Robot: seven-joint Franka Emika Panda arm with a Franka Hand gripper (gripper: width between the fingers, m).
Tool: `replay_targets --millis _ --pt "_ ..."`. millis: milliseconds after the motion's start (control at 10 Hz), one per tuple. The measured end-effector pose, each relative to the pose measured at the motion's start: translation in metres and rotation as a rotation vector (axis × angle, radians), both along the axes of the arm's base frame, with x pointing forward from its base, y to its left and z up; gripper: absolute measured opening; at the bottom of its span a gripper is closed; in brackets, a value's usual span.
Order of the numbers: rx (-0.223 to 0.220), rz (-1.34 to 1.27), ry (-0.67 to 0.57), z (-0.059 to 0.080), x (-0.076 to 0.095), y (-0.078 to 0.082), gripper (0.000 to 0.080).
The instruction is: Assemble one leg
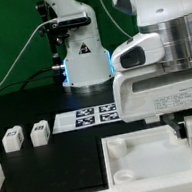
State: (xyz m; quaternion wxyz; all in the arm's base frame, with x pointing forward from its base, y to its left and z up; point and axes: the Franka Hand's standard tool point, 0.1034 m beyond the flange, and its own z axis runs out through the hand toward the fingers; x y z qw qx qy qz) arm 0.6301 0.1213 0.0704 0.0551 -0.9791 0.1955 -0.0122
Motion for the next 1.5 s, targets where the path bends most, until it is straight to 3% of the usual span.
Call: replay_targets --millis 300,900,1200,1300,1400,1500 --pt "0.014 -0.271 0.028 -0.0001 0.0001 -0.0008 0.0295" --pt "0.15 -1.309 0.137 -0.0031 0.0034 0.0022 0.0295" --pt "0.154 -1.317 0.141 -0.0028 0.0035 0.0032 0.0295" --pt "0.15 -1.236 0.129 -0.0029 0.0035 0.0031 0.0367" --pt "0.14 -1.102 0.111 -0.003 0.0031 0.0023 0.0571" --pt "0.131 -0.973 0.095 -0.0029 0.0027 0.0017 0.0571"
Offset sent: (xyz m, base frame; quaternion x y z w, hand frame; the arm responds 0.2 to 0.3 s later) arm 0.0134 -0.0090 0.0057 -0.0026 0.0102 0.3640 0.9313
